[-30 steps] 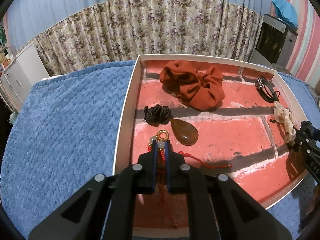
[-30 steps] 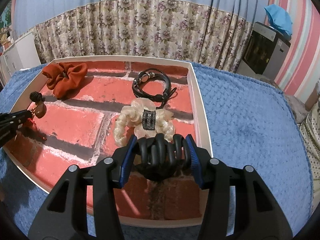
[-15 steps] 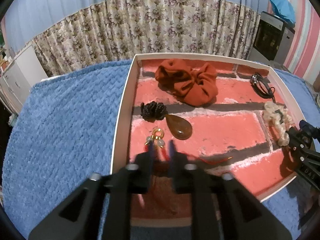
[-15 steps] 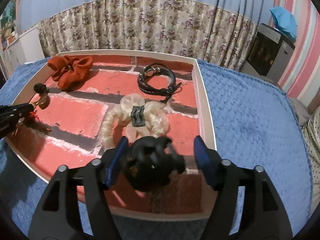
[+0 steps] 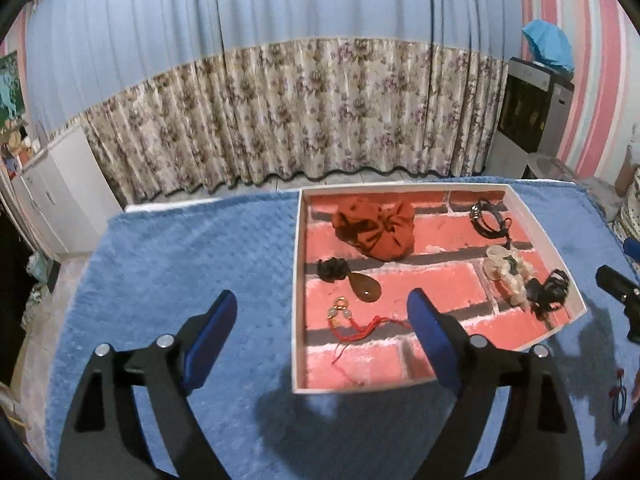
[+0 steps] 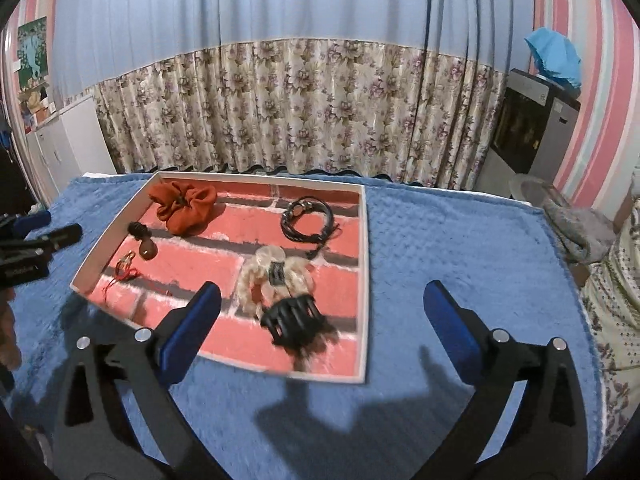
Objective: Organize jewelry
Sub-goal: 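Grasp the silver watch with the left tool while the right tool grasps the wooden bead bracelet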
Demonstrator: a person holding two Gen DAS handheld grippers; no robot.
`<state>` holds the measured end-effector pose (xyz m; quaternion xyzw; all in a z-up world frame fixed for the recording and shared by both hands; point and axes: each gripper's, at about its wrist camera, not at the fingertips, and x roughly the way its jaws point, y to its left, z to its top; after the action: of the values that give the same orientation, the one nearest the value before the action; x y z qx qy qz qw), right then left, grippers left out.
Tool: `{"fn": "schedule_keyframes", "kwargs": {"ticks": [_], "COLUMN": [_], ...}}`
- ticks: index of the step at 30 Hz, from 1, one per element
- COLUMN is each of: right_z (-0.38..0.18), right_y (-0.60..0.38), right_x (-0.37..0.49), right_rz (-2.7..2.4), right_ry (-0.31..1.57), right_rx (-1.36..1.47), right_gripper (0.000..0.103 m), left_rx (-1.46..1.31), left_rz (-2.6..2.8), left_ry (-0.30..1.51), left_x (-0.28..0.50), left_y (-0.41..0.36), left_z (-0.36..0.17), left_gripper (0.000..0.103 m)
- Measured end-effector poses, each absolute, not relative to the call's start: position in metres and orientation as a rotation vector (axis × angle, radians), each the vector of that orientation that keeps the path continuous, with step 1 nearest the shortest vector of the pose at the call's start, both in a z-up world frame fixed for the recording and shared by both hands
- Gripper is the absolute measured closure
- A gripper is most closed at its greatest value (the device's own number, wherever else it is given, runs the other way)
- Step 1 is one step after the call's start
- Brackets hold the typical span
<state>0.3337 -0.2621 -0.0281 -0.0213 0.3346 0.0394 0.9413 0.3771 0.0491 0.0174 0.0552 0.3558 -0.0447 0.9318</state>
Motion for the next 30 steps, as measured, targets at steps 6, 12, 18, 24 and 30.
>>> {"fn": "schedule_keyframes", "kwargs": {"ticks": [6, 12, 18, 24, 30], "right_z": [-0.023, -0.030, -0.057, -0.088, -0.116], "right_y": [-0.281, -0.299, -0.286, -0.265, -0.257], "right_x": [0.282, 0.233, 0.184, 0.137, 0.121], "right_rz": [0.064, 0.028, -0.042, -0.041, -0.041], "right_ry": [0.672, 0.669, 0.686, 0.688, 0.738], "right_rx": [-0.039, 0.048, 0.026, -0.005, 0.000], "right_gripper": [0.004, 0.004, 0.004, 0.004, 0.004], "left_rx": [0.141, 0.145, 0.149, 0.047, 0.020], "left_rz": [-0.094, -0.091, -0.086, -0.059, -0.060], "left_ry": [0.655, 0.602, 0.644, 0.663, 0.677], "left_x": [0.323, 0.263, 0.218, 0.178, 0.148], "left_y": [0.067, 0.083, 0.091, 0.113, 0.122], "left_z": [0.031, 0.031, 0.006, -0.013, -0.029], "left_gripper": [0.012, 0.012, 0.012, 0.012, 0.012]}}
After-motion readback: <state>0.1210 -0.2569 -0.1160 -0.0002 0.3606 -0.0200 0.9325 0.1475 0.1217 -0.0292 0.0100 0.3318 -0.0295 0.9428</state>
